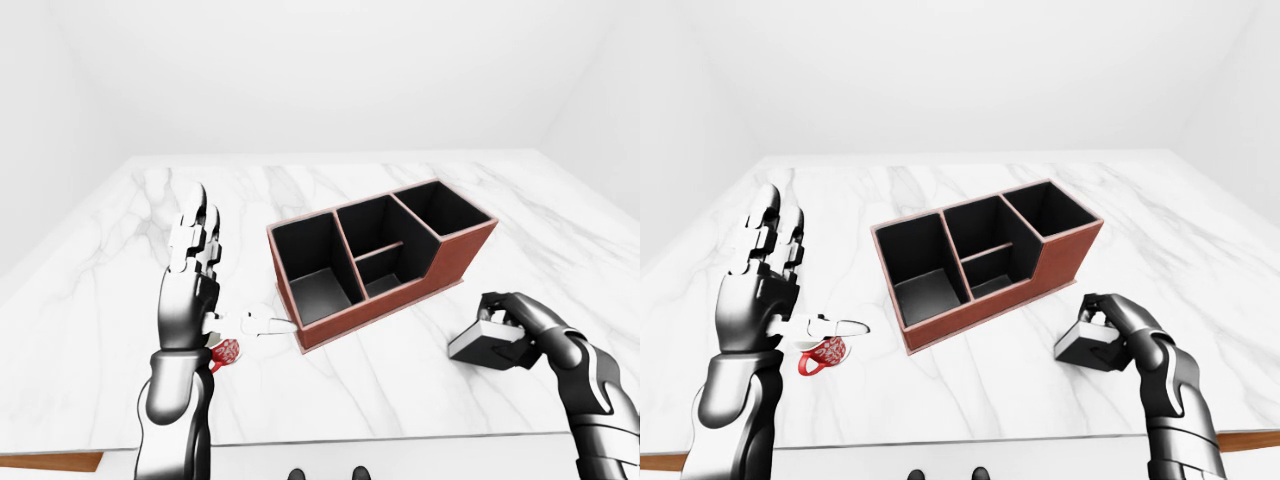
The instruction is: Pick up the book and place it in the back compartment of the caddy.
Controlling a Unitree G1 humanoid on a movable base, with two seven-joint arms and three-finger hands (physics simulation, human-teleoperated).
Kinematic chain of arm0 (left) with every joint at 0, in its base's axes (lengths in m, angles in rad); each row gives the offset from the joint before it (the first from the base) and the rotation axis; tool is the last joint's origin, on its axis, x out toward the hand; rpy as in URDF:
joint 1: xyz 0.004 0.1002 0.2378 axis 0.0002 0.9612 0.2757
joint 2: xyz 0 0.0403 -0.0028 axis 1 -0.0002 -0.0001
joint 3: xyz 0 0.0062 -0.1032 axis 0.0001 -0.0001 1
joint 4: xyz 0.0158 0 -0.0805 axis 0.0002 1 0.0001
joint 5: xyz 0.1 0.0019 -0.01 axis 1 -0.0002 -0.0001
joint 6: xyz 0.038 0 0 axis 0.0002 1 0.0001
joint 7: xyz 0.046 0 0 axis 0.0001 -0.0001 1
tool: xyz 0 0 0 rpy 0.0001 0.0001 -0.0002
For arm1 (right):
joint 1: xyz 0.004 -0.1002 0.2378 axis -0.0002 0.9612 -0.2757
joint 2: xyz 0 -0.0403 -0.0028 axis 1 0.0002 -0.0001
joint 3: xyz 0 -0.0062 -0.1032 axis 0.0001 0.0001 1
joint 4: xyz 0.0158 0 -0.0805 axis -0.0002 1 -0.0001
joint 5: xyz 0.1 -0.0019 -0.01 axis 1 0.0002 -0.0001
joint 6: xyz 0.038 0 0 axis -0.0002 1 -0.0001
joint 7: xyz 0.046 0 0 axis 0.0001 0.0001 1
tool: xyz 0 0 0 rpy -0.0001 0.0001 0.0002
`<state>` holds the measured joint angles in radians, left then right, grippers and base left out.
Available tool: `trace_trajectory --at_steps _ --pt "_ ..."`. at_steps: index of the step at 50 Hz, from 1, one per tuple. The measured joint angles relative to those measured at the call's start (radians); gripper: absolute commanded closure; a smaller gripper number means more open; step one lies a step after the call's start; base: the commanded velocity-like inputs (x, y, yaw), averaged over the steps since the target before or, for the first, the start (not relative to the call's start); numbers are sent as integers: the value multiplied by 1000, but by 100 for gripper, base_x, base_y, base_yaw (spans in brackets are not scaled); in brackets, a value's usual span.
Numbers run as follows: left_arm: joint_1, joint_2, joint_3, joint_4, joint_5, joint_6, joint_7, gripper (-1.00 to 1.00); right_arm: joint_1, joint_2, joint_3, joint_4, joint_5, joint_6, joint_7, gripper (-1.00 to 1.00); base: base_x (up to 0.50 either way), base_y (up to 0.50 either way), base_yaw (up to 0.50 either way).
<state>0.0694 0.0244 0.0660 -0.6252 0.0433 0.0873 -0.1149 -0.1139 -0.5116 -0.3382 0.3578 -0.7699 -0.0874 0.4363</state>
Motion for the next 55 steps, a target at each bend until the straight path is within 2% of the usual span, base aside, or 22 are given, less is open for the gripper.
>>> trace_trajectory --at_steps 26,37,55 --pt "1 0 1 0 0 0 0 -100 -19 14 0 -41 60 0 60 100 0 0 0" --pt "1 0 2 -4 -1 0 0 -100 -18 40 -38 -280 235 0 262 100 0 0 0" --pt "2 0 3 -2 -3 0 0 -100 -81 54 -67 -612 437 0 262 100 0 0 0"
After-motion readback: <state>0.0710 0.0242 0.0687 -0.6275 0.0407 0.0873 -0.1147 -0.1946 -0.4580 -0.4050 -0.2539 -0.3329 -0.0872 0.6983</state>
